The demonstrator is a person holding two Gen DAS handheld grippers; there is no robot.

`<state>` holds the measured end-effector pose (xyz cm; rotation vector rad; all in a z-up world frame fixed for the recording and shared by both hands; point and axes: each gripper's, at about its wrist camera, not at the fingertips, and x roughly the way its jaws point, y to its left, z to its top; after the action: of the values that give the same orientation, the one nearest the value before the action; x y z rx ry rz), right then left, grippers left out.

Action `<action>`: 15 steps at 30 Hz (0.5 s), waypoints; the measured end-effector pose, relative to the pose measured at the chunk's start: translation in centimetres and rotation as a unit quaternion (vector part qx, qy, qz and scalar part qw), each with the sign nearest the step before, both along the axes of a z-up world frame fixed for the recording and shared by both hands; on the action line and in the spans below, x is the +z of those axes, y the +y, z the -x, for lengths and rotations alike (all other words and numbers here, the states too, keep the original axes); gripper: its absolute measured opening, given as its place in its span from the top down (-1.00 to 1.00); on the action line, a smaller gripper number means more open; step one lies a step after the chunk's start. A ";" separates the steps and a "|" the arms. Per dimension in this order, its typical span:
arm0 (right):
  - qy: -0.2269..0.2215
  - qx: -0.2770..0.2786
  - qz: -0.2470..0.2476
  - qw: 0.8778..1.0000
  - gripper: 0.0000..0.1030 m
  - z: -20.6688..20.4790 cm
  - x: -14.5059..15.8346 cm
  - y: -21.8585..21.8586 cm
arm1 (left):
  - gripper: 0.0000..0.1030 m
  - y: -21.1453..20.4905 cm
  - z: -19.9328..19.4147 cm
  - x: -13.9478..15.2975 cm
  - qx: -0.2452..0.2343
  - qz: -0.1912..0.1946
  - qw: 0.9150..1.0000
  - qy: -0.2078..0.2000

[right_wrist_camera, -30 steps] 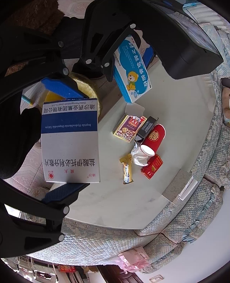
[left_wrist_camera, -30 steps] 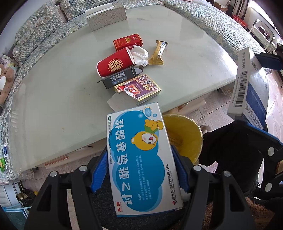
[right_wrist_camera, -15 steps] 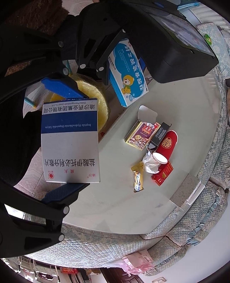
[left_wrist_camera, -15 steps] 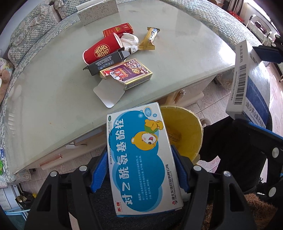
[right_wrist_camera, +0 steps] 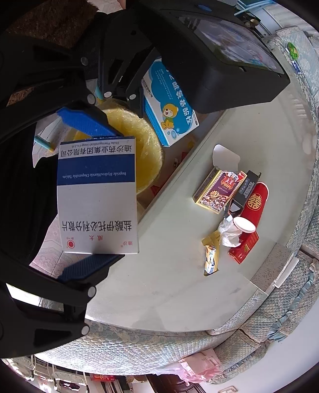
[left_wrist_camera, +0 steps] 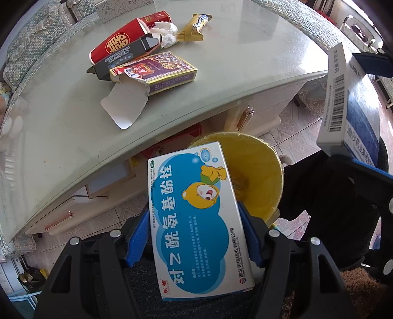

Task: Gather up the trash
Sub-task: 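Carry both held boxes off the table over the yellow trash bin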

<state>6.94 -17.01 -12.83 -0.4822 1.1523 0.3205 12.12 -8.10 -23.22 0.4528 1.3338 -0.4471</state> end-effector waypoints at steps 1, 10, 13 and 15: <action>0.003 -0.002 0.000 1.000 -0.63 0.0 -0.4 0.0 | -0.25 -0.1 0.0 -0.4 -0.002 0.002 1.000 0.002; 0.021 -0.009 0.009 1.000 -0.63 0.2 -4.2 -0.2 | -0.25 -0.2 0.4 -4.0 -0.002 0.011 0.999 0.030; 0.030 -0.012 0.007 0.999 -0.63 0.3 -5.6 -0.4 | -0.25 -0.4 0.6 -5.6 -0.001 0.010 0.999 0.041; 0.041 -0.016 0.001 0.999 -0.63 0.2 -6.6 -0.6 | -0.25 -0.3 0.5 -6.7 0.004 0.010 0.999 0.050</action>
<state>6.73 -17.65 -19.41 -0.4558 1.2380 0.3139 11.59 -8.43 -29.88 0.4128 1.4264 -0.4824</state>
